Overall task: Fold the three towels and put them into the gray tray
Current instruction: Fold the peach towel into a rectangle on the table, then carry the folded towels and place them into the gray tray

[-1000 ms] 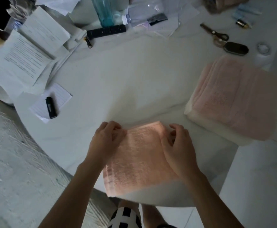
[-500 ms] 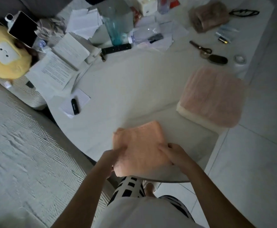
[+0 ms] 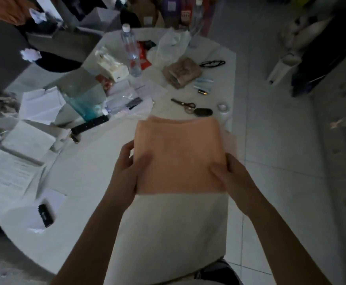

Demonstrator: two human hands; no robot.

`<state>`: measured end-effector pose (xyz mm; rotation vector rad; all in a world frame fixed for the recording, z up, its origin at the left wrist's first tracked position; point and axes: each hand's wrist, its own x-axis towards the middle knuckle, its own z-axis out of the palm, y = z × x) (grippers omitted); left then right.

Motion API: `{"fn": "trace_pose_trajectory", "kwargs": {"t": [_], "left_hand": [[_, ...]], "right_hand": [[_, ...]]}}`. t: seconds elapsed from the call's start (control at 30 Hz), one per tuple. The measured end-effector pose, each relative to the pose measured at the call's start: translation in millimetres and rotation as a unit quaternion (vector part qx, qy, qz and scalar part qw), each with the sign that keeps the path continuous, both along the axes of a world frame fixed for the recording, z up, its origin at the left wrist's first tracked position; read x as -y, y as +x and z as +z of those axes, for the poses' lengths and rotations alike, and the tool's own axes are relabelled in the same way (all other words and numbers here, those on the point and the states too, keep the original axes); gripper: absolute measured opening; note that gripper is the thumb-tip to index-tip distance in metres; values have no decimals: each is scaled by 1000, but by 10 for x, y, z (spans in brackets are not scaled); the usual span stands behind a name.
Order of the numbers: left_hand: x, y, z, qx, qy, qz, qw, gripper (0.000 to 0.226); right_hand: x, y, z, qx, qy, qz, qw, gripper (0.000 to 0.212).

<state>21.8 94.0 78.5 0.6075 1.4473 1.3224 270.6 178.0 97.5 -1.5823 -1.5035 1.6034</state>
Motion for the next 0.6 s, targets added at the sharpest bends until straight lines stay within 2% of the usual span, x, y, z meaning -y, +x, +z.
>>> {"fn": "trace_pose_trajectory", "kwargs": {"t": [0.07, 0.13, 0.23, 0.27, 0.3, 0.33, 0.43, 0.5, 0.6], "left_hand": [[-543, 129, 86, -25, 31, -51, 998, 54], [-1022, 315, -84, -53, -7, -64, 997, 61], [-1507, 584, -626, -127, -179, -99, 971, 69], [-1558, 634, -804, -129, -236, -118, 956, 73], [-1571, 658, -958, -104, -275, -123, 948, 81], [-1560, 677, -1067, -65, -302, -111, 945, 92], [-1419, 708, -1236, 21, -341, -64, 937, 116], [-1295, 764, -1301, 72, -348, -52, 933, 114], [-1112, 924, -1309, 133, -340, -45, 930, 104]], "right_hand": [[-293, 181, 35, -41, 7, -55, 998, 60], [-609, 319, -165, -14, -16, -87, 996, 71], [-1000, 448, -728, 169, -81, -63, 980, 58], [-1072, 494, -905, 225, -104, -56, 967, 60], [-1119, 552, -1055, 243, -124, -63, 960, 66], [-1167, 617, -1190, 223, -142, -73, 962, 73], [-1245, 788, -1428, 62, -241, -69, 966, 86], [-1277, 869, -1481, -3, -319, -23, 948, 78], [-1377, 1011, -1468, -90, -372, 21, 923, 64]]}}
